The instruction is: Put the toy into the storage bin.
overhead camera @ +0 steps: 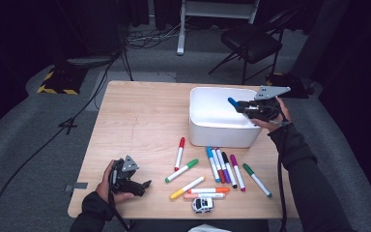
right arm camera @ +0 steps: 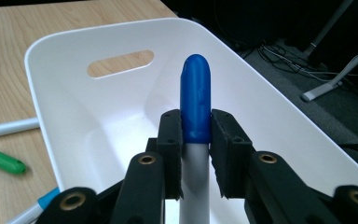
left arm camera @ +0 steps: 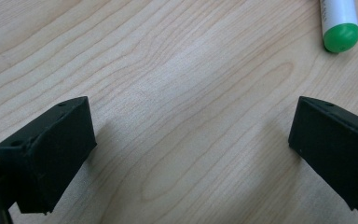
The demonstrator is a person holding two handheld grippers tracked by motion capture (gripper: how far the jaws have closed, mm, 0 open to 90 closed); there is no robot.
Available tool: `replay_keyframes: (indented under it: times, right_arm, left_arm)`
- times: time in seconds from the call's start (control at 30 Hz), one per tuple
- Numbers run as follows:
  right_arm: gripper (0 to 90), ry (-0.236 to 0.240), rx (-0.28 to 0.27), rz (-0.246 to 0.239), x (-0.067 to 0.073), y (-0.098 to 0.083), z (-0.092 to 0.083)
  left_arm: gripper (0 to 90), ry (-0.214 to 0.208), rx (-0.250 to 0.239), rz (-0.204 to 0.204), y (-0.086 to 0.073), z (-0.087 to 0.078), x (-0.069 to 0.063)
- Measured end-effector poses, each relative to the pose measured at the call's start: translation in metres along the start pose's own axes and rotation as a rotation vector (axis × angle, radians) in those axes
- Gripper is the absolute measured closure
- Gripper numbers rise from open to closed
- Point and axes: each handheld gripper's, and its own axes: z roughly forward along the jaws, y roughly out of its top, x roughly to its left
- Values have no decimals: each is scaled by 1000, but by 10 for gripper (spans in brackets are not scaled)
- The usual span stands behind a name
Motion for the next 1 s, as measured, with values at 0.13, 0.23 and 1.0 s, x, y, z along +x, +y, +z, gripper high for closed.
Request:
replay_keyframes:
  times: [0.13,0.23,1.0]
  right_arm:
    - [750,7,31,-7,-1,-3,6]
    - [750,19,48,-19,0,-5,7]
    - [748,135,90,-84,8,-27,-1]
  left_arm:
    - [6,1,-1,0,0,0,0]
    - [6,1,-1,0,0,0,0]
    - [7,1,-3,-1,0,0,0]
